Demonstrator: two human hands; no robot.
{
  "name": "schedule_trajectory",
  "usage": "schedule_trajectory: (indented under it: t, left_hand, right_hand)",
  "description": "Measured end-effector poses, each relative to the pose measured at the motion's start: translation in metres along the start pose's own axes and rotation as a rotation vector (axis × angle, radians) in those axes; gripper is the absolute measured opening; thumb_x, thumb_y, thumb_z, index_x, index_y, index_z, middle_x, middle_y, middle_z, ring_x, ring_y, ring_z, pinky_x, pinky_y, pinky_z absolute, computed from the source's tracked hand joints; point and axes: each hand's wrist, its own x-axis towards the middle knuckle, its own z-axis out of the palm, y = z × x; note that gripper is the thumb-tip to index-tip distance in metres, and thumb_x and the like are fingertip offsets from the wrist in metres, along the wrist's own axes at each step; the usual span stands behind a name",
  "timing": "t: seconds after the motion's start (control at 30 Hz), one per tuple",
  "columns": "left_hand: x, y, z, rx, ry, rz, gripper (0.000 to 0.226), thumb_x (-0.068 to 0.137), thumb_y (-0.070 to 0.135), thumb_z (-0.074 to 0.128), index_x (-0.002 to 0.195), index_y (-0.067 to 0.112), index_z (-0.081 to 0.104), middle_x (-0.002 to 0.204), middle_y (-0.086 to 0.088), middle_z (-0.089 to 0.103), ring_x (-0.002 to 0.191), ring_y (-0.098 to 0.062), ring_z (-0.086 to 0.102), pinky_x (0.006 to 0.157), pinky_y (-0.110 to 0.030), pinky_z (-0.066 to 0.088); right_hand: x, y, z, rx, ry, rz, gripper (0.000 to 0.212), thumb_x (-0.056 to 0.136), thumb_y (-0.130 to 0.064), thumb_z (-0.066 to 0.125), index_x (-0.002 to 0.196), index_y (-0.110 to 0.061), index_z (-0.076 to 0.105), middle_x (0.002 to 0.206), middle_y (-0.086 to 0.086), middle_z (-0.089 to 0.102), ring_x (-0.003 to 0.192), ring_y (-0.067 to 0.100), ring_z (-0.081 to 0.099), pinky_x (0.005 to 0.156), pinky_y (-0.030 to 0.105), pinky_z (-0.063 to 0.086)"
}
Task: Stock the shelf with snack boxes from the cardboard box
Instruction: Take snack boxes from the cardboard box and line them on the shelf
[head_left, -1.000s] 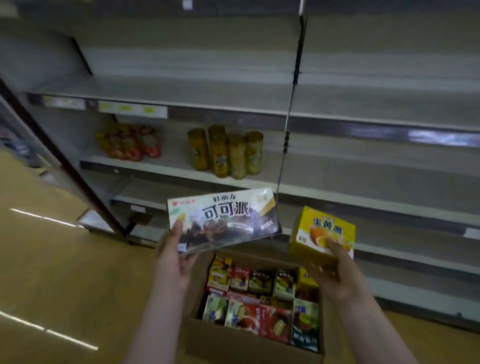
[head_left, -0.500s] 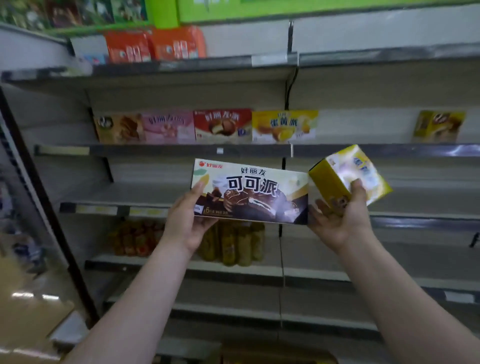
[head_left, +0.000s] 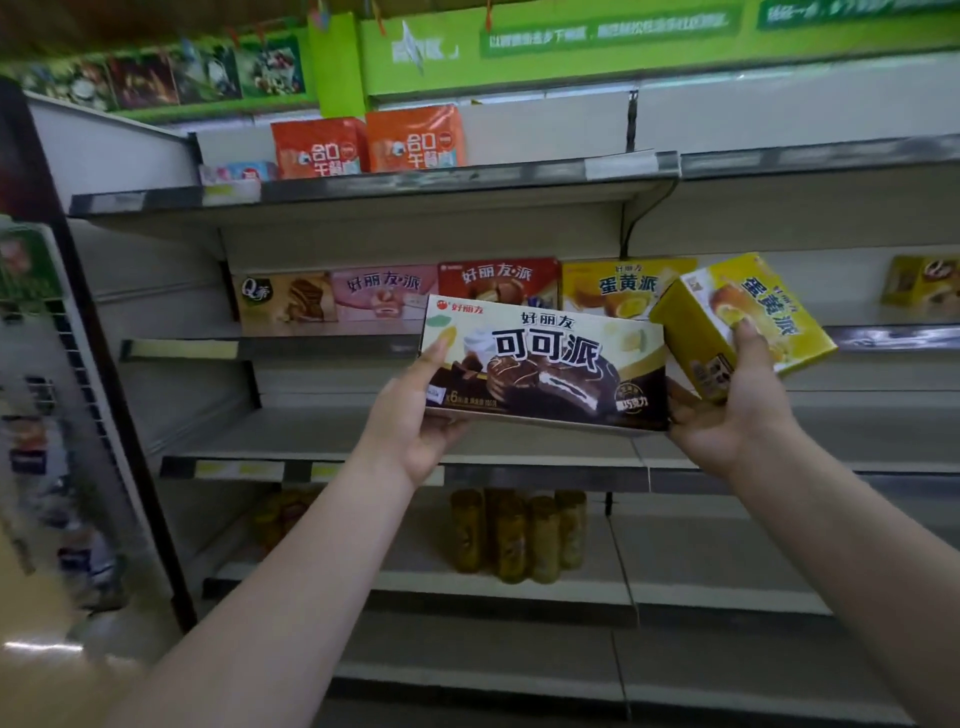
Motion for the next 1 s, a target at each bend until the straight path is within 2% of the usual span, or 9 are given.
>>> schedule_trajectory:
  t: [0.1, 0.23, 0.4, 0.57, 0.7, 0.77, 0.87, 1.0]
  left_hand:
    - [0.027, -0.004, 0.008, -0.014, -0.009, -0.042, 0.044, 0.084, 0.027, 0.071, 0.123, 0.013, 0.057, 0.115, -0.015, 0.069, 0.107, -0.033, 0.066, 0.092, -0.056, 0.052]
    - [0.056, -0.011, 0.029, -0.009, -0.020, -0.025, 0.042, 0.085, 0.025, 0.070, 0.124, 0.019, 0.055, 0.115, -0.013, 0.069, 0.106, -0.033, 0.066, 0.086, -0.057, 0.054]
    - [0.079, -0.020, 0.055, 0.025, -0.051, -0.052, 0.036, 0.088, 0.029, 0.068, 0.121, 0.022, 0.058, 0.110, -0.009, 0.072, 0.104, -0.029, 0.067, 0.083, -0.051, 0.056]
    - [0.089, -0.038, 0.087, 0.183, -0.078, 0.004, 0.032, 0.089, 0.036, 0.066, 0.119, 0.029, 0.058, 0.109, 0.000, 0.072, 0.102, -0.018, 0.066, 0.087, -0.039, 0.049]
    - [0.100, -0.059, 0.122, 0.314, -0.095, 0.049, 0.040, 0.088, 0.042, 0.065, 0.125, 0.034, 0.052, 0.105, 0.006, 0.071, 0.103, -0.015, 0.062, 0.094, -0.038, 0.041]
    - [0.114, -0.067, 0.147, 0.337, -0.092, 0.054, 0.035, 0.088, 0.042, 0.065, 0.120, 0.034, 0.053, 0.104, 0.005, 0.071, 0.097, -0.015, 0.063, 0.091, -0.037, 0.045]
    - [0.144, -0.083, 0.192, 0.403, -0.080, 0.074, 0.041, 0.089, 0.044, 0.063, 0.126, 0.028, 0.053, 0.105, 0.002, 0.071, 0.094, -0.016, 0.065, 0.087, -0.034, 0.046]
    - [0.195, -0.119, 0.250, 0.548, -0.087, 0.114, 0.045, 0.090, 0.047, 0.060, 0.127, 0.022, 0.053, 0.100, 0.002, 0.073, 0.092, -0.015, 0.067, 0.080, -0.033, 0.050]
  right_hand:
    - [0.023, -0.011, 0.007, -0.041, 0.036, -0.048, 0.058, 0.082, -0.061, 0.061, 0.123, -0.020, 0.053, 0.111, 0.010, 0.066, 0.099, 0.028, 0.067, 0.091, 0.050, 0.052]
    - [0.045, -0.032, 0.011, -0.093, 0.048, -0.080, 0.053, 0.084, -0.063, 0.057, 0.114, -0.019, 0.055, 0.107, 0.010, 0.068, 0.097, 0.028, 0.067, 0.091, 0.049, 0.052]
    - [0.060, -0.058, 0.010, -0.121, 0.084, -0.116, 0.059, 0.085, -0.065, 0.054, 0.120, -0.017, 0.053, 0.107, 0.015, 0.067, 0.097, 0.031, 0.068, 0.090, 0.051, 0.052]
    - [0.068, -0.080, -0.007, -0.155, 0.134, -0.139, 0.053, 0.085, -0.069, 0.049, 0.095, -0.018, 0.057, 0.100, 0.012, 0.068, 0.088, 0.026, 0.068, 0.069, 0.041, 0.054]
    - [0.084, -0.110, -0.025, -0.119, 0.171, -0.157, 0.051, 0.085, -0.066, 0.052, 0.089, -0.016, 0.053, 0.094, 0.015, 0.066, 0.084, 0.028, 0.067, 0.075, 0.047, 0.053]
    - [0.101, -0.129, -0.036, -0.116, 0.170, -0.139, 0.052, 0.084, -0.067, 0.054, 0.093, -0.016, 0.053, 0.096, 0.015, 0.066, 0.084, 0.029, 0.067, 0.078, 0.048, 0.053]
    - [0.136, -0.164, -0.054, -0.105, 0.185, -0.094, 0.058, 0.079, -0.066, 0.060, 0.111, -0.018, 0.054, 0.104, 0.018, 0.066, 0.089, 0.032, 0.068, 0.084, 0.050, 0.054]
    - [0.202, -0.219, -0.084, -0.062, 0.146, -0.108, 0.052, 0.081, -0.061, 0.063, 0.103, -0.015, 0.054, 0.104, 0.018, 0.065, 0.087, 0.034, 0.067, 0.080, 0.053, 0.054]
